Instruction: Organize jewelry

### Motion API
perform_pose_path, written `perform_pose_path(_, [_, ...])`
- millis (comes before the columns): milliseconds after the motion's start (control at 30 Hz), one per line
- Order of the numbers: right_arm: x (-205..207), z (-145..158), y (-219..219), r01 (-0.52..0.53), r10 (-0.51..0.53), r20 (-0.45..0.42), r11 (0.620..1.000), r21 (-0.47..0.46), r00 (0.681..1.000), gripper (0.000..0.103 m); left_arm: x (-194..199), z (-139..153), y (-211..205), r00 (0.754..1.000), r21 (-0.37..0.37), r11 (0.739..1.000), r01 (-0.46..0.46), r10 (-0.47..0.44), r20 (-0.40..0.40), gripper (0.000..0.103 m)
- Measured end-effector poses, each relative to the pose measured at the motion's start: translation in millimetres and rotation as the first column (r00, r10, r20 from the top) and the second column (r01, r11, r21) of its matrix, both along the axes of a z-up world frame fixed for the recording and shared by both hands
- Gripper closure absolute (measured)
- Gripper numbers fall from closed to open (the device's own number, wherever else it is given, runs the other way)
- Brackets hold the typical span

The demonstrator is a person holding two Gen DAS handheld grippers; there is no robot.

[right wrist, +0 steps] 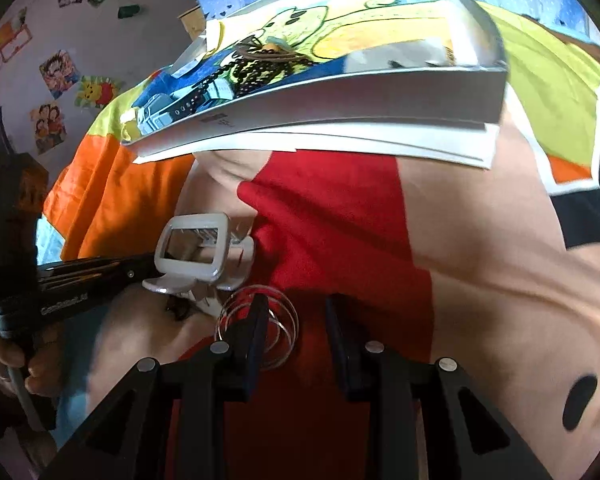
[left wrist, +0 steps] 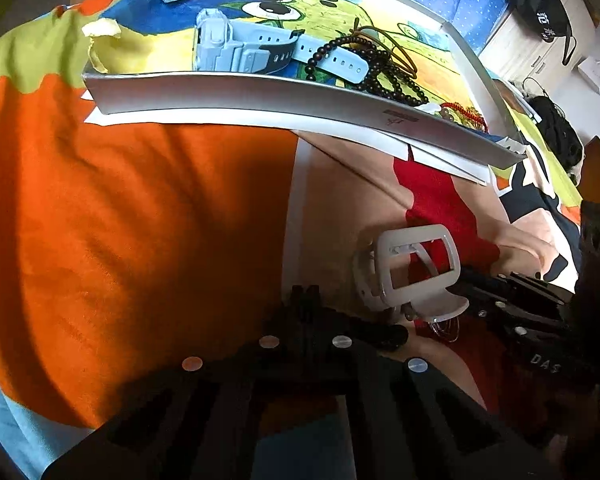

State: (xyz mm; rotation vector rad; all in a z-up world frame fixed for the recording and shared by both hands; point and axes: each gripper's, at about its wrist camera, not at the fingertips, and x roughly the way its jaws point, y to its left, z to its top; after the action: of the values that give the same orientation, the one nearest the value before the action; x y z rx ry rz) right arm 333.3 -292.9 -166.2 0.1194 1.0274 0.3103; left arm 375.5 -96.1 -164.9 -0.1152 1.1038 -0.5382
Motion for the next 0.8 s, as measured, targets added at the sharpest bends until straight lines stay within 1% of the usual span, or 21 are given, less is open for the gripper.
perform_pose_path(100, [4.4,-4.8,5.2,-0.025,0.025,-0.010,0.999,-0.026,1.000,0.075,-1.2,1.8,2.5,1.000,-0.005,1.000,-0.020,0.020,0.002,0.103])
perform_pose_path(167, [4.9,-7.3,6.7,-0.032,0.031,-0.015,0.999,-0.044,0.999,0.081,-2.8,4.3,4.7,0.999,-0.007,0.999,-0.035,0.035,0.004,0.103])
perform_pose_path(200, [4.9,-8.1,6.5,-0.033,0.032,-0.020,0.998,-0.044,0.999,0.094,-3.4,5.3,5.0,0.999,-0.007,0.999,-0.038,0.038,0.006,0.103])
perform_pose_path(233, [5.1,-9.3,5.2,-0.033,0.032,-0.030,0.999,-0.037,0.999,0.096,-4.4,6.8,5.4,0.999,-0.007,0.999,-0.042,0.042,0.010,0.103])
perform_pose_path(333, [3.4,-8.4,-1.1,-0.023,0.023,-0.040,1.000,-0.008,0.999,0.100,-8.6,12.7,7.8,0.998,-0.008,0.998,-0.055,0.056,0.023,0.103])
perform_pose_path(433, [0.4,-1.9,-5.0,-0.008,0.008,-0.027,1.000,0.004,1.000,0.100,-12.8,20.2,11.6,0.996,-0.005,0.997,-0.080,0.080,0.036,0.103])
perform_pose_path(633, [-12.2,21.0,-23.7,0.050,-0.051,0.034,0.998,0.035,0.998,0.100,-23.4,32.4,18.0,0.992,-0.014,0.994,-0.113,0.113,0.047,0.103])
perform_pose_path(733, [-18.0,29.6,-32.9,0.083,-0.086,0.048,0.995,0.059,0.995,0.100,-28.8,36.6,15.5,0.994,-0.024,0.995,-0.093,0.095,0.050,0.103])
perform_pose_path(800, [-23.9,37.6,-40.2,0.105,-0.110,0.066,0.991,0.082,0.992,0.100,-28.2,34.9,12.7,0.997,-0.031,0.997,-0.065,0.066,0.029,0.103])
